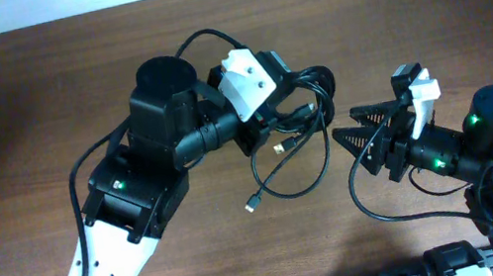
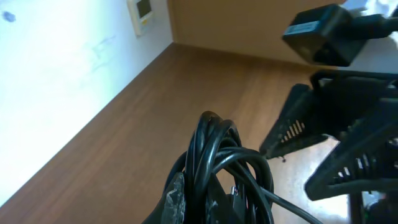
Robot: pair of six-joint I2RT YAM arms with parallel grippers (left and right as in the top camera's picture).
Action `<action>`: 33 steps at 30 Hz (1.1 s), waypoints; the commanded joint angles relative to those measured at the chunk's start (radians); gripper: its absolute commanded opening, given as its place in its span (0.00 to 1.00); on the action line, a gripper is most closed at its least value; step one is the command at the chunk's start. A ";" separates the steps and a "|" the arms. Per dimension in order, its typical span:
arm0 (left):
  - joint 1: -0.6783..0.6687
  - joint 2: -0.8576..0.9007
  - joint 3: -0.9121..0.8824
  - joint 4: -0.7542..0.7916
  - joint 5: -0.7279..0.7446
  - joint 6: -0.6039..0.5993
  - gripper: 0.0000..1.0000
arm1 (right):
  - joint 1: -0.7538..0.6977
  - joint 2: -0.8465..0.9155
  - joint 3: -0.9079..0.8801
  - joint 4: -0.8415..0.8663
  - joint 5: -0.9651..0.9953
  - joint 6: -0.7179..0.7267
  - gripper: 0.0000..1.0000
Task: Untangle cables
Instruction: 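Grasp the hanging cable loops with the right gripper beside the left gripper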
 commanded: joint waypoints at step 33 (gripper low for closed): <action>0.042 -0.044 0.011 -0.110 0.295 0.296 0.00 | -0.007 -0.006 0.008 0.086 -0.081 0.035 0.73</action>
